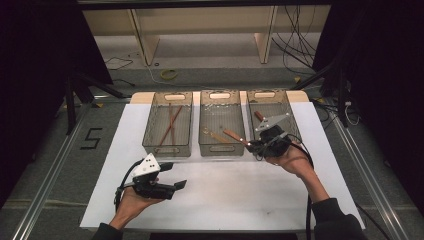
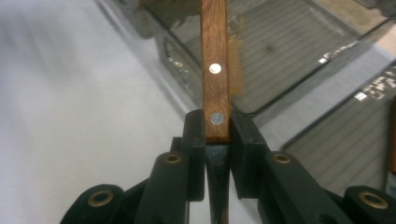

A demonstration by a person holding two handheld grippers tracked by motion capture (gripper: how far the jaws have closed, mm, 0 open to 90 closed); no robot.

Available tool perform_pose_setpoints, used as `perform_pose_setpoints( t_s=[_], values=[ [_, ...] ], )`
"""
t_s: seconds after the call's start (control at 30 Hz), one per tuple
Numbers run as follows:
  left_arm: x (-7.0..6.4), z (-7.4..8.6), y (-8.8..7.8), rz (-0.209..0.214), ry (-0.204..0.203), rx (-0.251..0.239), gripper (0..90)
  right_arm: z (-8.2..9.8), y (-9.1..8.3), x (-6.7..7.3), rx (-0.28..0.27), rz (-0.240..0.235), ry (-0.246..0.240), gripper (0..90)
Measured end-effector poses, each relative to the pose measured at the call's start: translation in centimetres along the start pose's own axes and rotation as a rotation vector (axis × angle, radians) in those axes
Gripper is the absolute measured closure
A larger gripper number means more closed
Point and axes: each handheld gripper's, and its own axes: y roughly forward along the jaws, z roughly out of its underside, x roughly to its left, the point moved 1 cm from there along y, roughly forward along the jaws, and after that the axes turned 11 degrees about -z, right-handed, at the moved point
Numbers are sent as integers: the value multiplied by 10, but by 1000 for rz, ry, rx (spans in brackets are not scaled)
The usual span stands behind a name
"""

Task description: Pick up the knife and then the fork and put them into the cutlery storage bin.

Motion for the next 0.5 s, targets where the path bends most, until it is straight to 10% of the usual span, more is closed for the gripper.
perform_pose_setpoints(
  t_s=[0.5],
  values=[
    [10,9,-9,-47,-63,-31,185,-17,-16,-40,-28,87,83,784]
  ],
)
